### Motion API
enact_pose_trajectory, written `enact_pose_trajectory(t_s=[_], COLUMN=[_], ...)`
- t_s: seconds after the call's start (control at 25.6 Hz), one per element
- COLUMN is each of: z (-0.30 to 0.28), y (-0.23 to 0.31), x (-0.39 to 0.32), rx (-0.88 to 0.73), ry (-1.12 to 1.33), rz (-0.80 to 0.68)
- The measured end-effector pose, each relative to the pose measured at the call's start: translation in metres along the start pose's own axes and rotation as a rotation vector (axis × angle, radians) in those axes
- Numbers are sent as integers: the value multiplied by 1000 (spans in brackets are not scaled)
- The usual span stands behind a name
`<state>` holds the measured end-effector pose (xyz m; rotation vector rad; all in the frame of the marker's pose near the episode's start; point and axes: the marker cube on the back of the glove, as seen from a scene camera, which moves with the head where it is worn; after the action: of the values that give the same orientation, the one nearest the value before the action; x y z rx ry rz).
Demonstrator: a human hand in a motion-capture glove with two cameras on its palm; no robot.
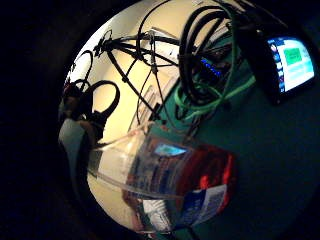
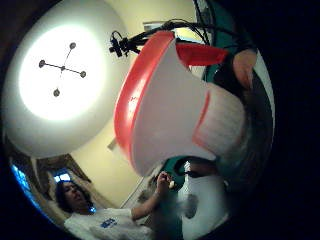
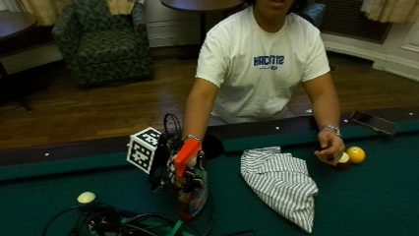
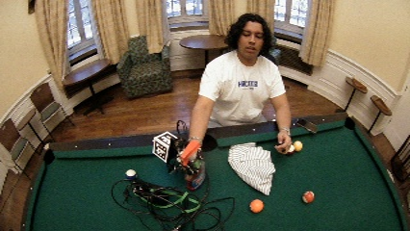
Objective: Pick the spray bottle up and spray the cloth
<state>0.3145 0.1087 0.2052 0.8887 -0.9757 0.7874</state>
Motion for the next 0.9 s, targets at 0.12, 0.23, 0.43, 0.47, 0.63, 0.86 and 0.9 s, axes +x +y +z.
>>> enact_pose_trajectory(t_s=[0.12, 0.23, 0.43, 0.47, 0.63, 0.86, 0.9], z=[-1, -4, -14, -15, -17, -16, -17], y=[-6, -9, -8, -7, -4, -8, -7], x=[-8, -18, -72, -87, -147, -240, -253], rx=[-23, -72, -232, -266, -399, -502, -527], ry=[20, -18, -75, -81, -120, -227, -237], rz=[34, 80, -21, -50, -156, -218, -211])
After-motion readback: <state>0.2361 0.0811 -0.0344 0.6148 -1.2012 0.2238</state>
